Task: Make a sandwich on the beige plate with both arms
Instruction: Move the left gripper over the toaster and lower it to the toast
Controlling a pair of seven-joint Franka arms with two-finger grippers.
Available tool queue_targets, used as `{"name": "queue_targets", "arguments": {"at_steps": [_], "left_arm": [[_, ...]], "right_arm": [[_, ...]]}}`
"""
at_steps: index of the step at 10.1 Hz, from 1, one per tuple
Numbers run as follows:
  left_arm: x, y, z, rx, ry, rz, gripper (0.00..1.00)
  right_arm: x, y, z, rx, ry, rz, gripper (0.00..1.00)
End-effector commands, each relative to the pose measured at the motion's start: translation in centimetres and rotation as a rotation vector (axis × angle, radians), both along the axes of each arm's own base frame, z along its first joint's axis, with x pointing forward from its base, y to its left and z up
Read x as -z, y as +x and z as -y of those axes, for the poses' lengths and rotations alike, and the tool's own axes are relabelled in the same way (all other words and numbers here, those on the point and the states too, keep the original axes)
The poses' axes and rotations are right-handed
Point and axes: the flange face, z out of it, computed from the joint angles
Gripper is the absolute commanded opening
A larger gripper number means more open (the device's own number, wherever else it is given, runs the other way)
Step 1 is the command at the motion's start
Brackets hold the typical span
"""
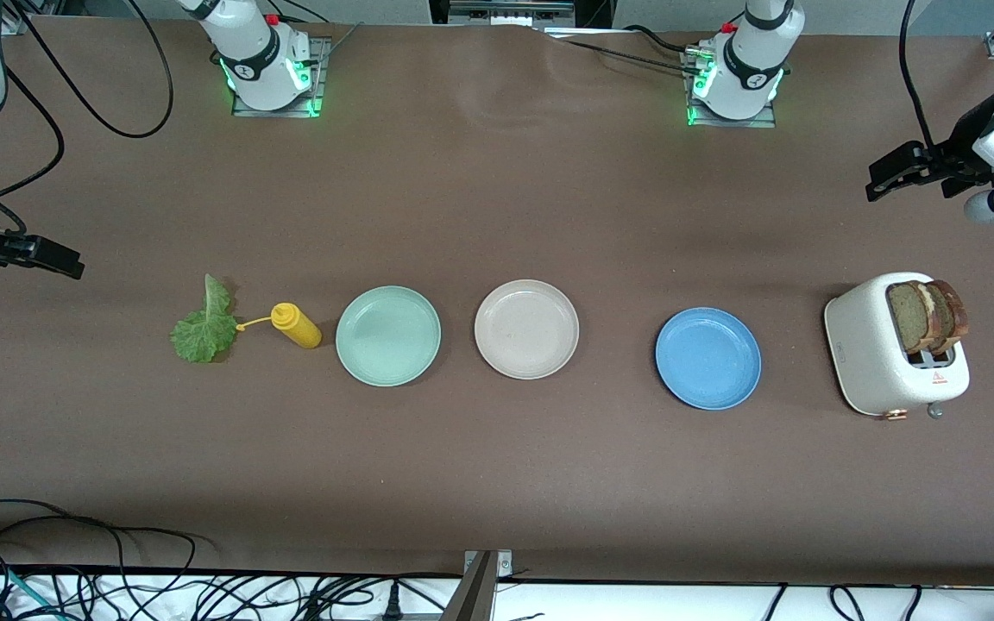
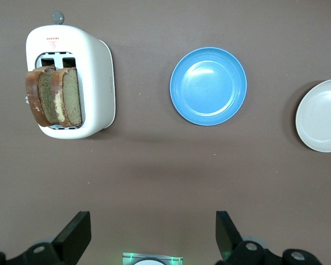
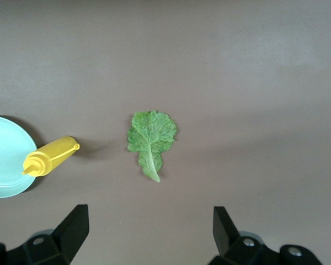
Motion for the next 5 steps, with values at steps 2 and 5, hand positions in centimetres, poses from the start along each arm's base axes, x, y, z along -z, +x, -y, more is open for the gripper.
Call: {"name": "queue_targets", "arguments": {"at_steps": [2,5], "left_arm": [[-0.4,0.28,-1.32,-0.023,-0.027,-0.006,1.0],[-0.39,0.35,-1.61,-0.024,-0.002,-0.004,1.0]], "right_arm": [[-0.06,-0.35,0.09,-0.007,0.011,-0.005,1.0],[0.22,-0.14,-0.01,-0.008,0.021,0.003,1.0]]}}
